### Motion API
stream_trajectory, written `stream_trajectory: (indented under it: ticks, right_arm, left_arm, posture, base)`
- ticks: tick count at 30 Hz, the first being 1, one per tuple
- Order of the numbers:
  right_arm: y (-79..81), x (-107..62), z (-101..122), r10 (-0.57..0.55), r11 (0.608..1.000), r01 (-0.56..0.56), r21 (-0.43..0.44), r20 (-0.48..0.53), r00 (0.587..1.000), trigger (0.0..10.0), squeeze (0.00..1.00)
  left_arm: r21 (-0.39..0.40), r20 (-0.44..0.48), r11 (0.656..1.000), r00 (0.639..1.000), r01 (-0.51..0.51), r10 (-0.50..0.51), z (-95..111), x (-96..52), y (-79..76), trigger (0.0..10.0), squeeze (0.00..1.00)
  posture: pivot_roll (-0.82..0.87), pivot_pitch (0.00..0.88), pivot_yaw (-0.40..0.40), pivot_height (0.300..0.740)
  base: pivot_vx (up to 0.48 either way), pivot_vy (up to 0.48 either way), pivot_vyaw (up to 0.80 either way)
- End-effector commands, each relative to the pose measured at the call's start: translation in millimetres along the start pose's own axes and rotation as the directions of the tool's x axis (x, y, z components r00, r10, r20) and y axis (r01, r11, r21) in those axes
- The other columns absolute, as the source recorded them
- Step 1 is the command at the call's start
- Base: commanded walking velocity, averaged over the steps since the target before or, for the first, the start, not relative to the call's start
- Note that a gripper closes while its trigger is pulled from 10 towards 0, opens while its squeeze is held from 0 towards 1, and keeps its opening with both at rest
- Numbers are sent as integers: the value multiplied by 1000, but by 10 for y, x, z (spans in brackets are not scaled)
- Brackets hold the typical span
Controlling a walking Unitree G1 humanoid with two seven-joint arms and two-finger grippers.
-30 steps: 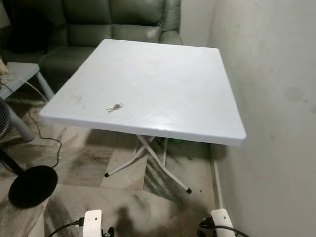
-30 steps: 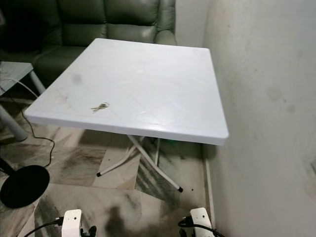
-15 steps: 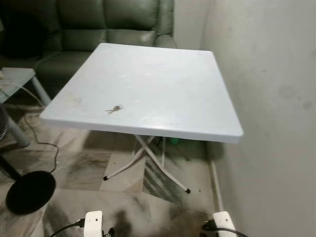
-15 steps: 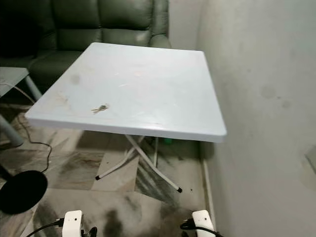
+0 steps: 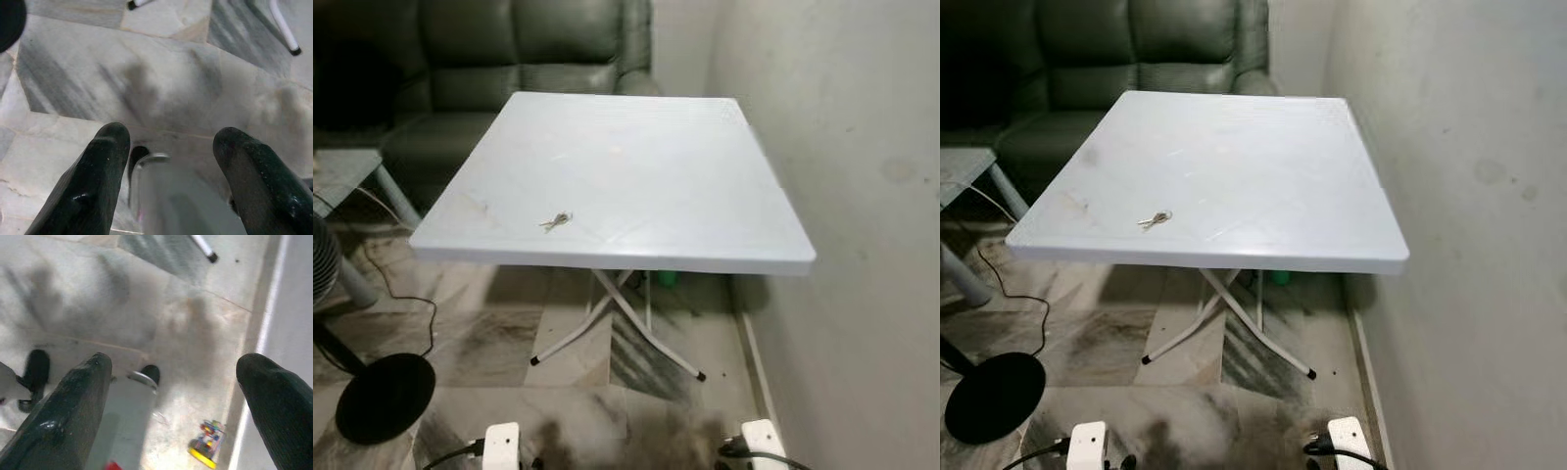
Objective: Hang keys on a hook
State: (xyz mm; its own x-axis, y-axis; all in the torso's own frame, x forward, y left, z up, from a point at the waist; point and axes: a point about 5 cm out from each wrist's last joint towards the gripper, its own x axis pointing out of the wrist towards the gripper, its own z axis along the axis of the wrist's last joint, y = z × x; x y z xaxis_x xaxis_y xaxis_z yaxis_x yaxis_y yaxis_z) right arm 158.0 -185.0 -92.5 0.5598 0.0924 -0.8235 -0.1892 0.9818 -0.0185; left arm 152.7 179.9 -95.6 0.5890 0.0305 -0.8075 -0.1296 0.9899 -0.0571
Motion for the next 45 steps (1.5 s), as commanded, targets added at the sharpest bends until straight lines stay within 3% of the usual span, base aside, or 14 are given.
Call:
stream_trajectory:
  ticks: [1,17,34,42,45]
  right_arm:
    - [62,26,72,19,1000,-19,1,20,1000,10000,0]
    - [71,25,63,21,1000,-22,11,20,1000,10000,0]
    - [61,20,52,21,1000,-21,13,18,1000,10000,0]
    - [27,27,159,27,1000,-27,1,74,997,10000,0]
    - [30,39,298,47,999,-44,-23,140,989,10000,0]
  left_arm:
    - [2,4,1000,1000,-17,17,15,-7,86,10000,0]
    - [2,9,1000,1000,-19,19,19,-7,87,10000,0]
    - [15,56,998,997,-56,55,68,-10,119,10000,0]
    - [49,153,996,986,-68,59,216,-7,141,10000,0]
    - [64,214,996,975,-68,53,319,-5,136,10000,0]
  posture:
    - [-90,0,-9,740]
    - [-88,0,-8,740]
    - [-87,0,-10,740]
    - [-84,0,-12,740]
    - [-84,0,-11,740]
  base:
    - [0,480,0]
    - [0,467,0]
    - [0,0,0]
    - [0,0,0]
    - [0,0,0]
